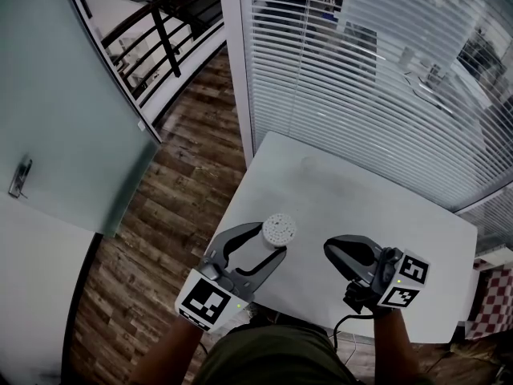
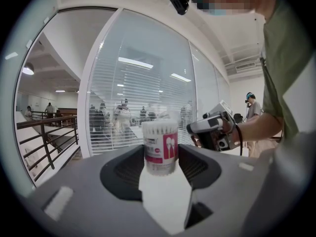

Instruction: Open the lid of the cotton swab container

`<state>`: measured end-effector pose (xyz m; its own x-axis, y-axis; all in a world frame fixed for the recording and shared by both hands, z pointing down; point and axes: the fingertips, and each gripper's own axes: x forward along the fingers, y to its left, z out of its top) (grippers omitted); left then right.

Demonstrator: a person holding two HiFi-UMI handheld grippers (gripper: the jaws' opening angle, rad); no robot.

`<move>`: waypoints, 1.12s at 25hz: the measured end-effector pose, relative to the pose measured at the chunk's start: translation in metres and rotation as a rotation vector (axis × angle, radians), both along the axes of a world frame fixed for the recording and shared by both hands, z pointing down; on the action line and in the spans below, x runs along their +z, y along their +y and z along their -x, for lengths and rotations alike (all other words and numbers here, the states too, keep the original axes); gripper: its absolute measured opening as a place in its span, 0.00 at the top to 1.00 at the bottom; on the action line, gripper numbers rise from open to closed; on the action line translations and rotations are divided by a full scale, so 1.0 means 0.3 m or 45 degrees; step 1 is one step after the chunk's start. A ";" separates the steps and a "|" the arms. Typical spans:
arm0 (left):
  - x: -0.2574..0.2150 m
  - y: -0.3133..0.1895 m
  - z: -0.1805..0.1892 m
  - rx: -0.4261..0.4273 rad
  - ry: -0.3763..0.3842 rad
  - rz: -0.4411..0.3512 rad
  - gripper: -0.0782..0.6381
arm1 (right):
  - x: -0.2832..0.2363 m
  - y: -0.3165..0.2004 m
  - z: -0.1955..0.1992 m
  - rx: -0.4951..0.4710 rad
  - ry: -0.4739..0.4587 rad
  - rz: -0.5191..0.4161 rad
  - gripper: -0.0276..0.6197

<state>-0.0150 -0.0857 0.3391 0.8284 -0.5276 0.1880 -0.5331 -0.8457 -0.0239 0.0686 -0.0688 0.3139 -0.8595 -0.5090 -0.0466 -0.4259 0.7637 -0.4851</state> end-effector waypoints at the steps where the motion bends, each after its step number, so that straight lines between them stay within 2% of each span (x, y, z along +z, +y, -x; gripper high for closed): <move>1: 0.000 -0.001 0.001 -0.001 0.001 0.001 0.58 | -0.004 -0.001 0.000 -0.002 -0.006 0.000 0.94; 28: 0.032 -0.014 -0.002 -0.011 0.011 0.020 0.58 | 0.046 -0.011 0.015 -0.023 0.044 0.020 0.94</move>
